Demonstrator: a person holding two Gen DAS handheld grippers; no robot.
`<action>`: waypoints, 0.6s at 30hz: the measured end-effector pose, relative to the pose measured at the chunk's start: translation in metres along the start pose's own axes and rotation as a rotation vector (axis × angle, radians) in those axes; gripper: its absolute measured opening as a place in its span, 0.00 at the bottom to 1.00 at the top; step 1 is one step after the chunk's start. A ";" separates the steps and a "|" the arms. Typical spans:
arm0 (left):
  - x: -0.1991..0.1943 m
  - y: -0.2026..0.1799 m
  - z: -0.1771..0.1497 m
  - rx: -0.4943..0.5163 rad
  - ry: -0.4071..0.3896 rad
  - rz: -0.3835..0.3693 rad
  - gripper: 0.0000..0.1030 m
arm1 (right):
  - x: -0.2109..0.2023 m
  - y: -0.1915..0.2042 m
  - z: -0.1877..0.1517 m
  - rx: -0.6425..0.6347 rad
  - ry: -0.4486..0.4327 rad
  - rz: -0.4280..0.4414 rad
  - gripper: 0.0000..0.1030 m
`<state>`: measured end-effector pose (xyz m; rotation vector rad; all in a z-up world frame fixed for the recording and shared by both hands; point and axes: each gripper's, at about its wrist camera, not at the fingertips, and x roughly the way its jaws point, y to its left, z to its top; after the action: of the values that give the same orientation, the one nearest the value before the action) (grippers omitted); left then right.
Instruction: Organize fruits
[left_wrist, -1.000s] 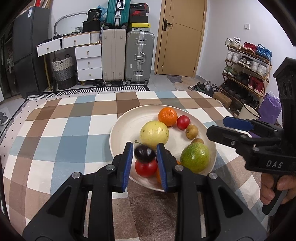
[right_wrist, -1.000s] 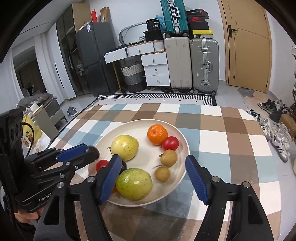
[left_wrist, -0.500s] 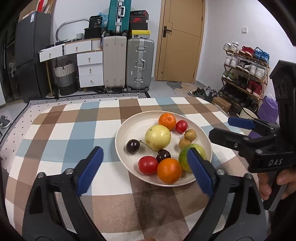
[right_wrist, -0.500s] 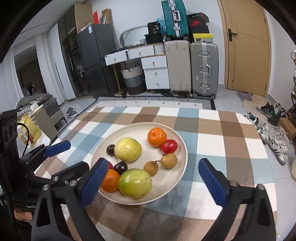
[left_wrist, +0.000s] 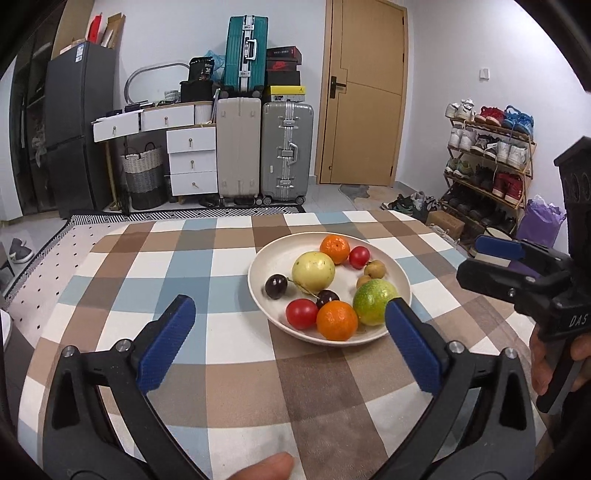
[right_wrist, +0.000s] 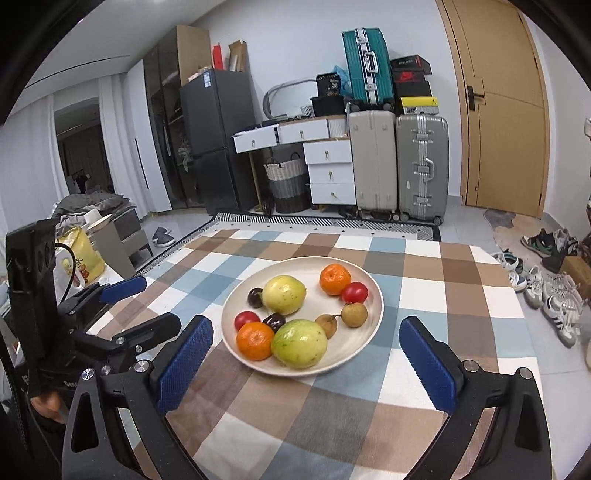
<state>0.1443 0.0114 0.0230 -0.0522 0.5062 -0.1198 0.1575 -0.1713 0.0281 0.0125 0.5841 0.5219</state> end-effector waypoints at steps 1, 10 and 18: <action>-0.003 0.000 -0.002 -0.002 -0.005 -0.002 0.99 | -0.003 0.001 -0.003 -0.005 -0.007 0.002 1.00; -0.012 0.000 -0.018 -0.010 -0.046 0.011 0.99 | -0.003 0.006 -0.034 -0.022 -0.046 0.005 1.00; -0.012 -0.003 -0.023 0.011 -0.047 0.016 0.99 | -0.010 0.008 -0.036 -0.032 -0.129 -0.017 1.00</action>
<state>0.1223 0.0093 0.0092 -0.0399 0.4591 -0.1053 0.1279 -0.1737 0.0045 0.0102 0.4496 0.5097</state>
